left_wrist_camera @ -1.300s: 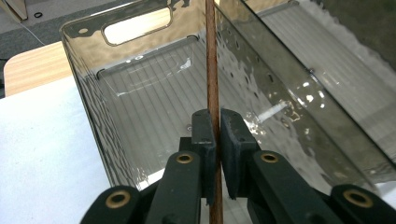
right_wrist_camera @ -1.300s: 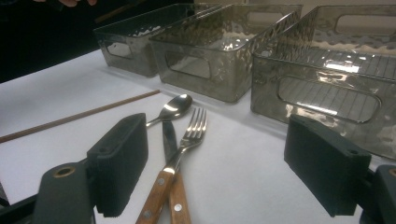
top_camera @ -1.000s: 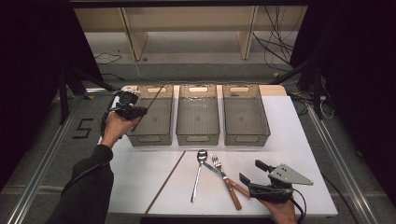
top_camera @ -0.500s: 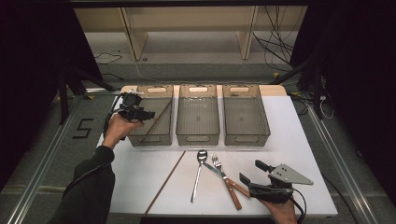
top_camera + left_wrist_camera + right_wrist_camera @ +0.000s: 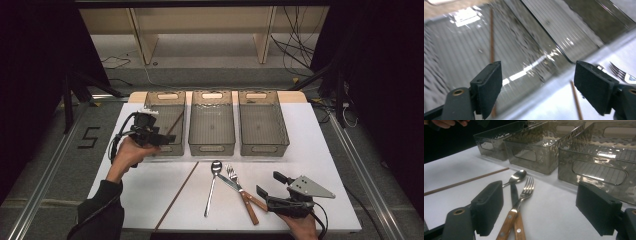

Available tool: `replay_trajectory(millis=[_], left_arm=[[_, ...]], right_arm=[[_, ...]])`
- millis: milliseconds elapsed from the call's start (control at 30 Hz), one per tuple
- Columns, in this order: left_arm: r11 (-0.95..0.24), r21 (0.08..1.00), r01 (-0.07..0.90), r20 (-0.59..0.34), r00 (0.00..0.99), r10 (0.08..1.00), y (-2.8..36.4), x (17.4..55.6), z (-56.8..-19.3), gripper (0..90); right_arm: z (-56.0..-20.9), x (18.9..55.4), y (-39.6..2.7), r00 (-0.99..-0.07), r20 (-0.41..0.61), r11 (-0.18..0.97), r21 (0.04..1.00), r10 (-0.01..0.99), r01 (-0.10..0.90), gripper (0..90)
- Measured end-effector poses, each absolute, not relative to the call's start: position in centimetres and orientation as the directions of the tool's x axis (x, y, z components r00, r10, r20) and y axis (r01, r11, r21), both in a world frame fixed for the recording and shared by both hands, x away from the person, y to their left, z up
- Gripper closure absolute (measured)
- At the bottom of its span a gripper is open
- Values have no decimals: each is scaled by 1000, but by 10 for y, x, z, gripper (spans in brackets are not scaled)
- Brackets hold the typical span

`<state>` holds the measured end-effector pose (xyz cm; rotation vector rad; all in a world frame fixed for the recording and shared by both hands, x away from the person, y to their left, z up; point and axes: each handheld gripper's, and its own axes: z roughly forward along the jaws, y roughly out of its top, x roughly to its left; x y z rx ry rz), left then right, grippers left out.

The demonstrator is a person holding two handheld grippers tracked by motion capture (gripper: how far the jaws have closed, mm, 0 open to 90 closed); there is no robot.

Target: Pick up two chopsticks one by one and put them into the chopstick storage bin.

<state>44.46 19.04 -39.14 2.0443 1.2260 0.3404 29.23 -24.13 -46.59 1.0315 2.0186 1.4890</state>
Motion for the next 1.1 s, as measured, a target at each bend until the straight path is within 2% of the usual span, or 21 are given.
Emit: replay_trajectory(millis=[233,567,833,1100], left_arm=[[-299,701,647,-136,533,835,179,412,-399,211],[-355,664,658,-79,534,842,169,385,-404,193],[-443,562,698,-34,555,831,157,365,-418,210],[-495,467,732,-46,580,814,152,349,-436,254]], right_arm=[[-466,293,-241,-632,88,149,938,770,312,229],[-464,291,-241,-634,79,152,941,769,302,229],[-464,291,-241,-634,78,155,940,770,303,229],[-464,291,-240,-636,76,160,939,768,305,229]])
